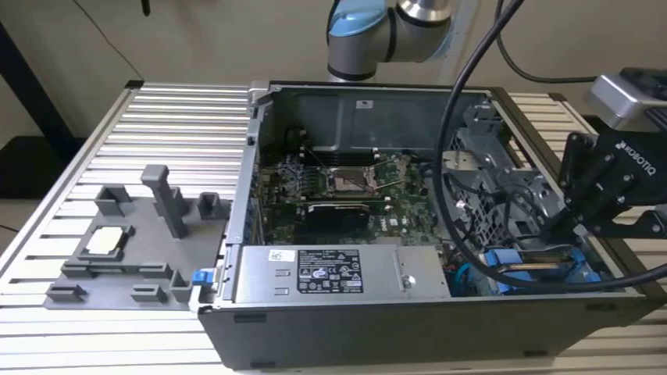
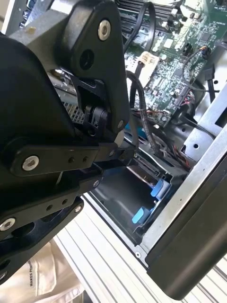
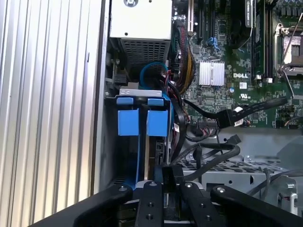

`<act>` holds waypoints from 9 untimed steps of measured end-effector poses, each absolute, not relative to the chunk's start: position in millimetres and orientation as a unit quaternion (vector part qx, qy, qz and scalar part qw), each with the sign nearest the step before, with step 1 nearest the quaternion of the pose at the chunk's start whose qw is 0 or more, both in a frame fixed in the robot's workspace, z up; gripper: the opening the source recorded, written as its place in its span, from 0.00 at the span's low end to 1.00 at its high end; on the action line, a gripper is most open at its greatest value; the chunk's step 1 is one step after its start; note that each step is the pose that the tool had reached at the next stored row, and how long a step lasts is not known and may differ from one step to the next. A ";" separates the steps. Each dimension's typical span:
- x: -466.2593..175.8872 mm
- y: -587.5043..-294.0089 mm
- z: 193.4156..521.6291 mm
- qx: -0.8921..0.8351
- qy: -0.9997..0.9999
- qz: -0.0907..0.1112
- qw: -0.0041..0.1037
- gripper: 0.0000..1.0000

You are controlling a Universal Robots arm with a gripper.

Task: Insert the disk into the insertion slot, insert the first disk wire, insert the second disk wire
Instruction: 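Insert the first disk wire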

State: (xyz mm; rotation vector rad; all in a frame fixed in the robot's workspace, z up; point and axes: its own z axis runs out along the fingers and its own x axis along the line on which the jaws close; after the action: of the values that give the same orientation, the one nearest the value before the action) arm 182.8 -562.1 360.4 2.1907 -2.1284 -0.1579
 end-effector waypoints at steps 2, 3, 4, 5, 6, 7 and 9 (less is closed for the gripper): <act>182.8 -562.7 360.3 0.715 -0.696 -0.052 0.042 0.19; 182.8 -562.7 360.3 0.715 -0.696 -0.052 0.042 0.19; 182.8 -562.7 360.3 0.715 -0.696 -0.052 0.042 0.19; 182.8 -562.7 360.3 0.715 -0.696 -0.052 0.042 0.19; 182.8 -562.8 360.2 0.715 -0.696 -0.052 0.042 0.19; 183.0 -562.8 359.6 0.715 -0.696 -0.052 0.042 0.19; 183.4 -562.8 358.4 0.715 -0.696 -0.052 0.042 0.19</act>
State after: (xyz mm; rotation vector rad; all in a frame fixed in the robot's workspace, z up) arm 183.4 -562.8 358.4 2.1885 -2.1307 -0.1592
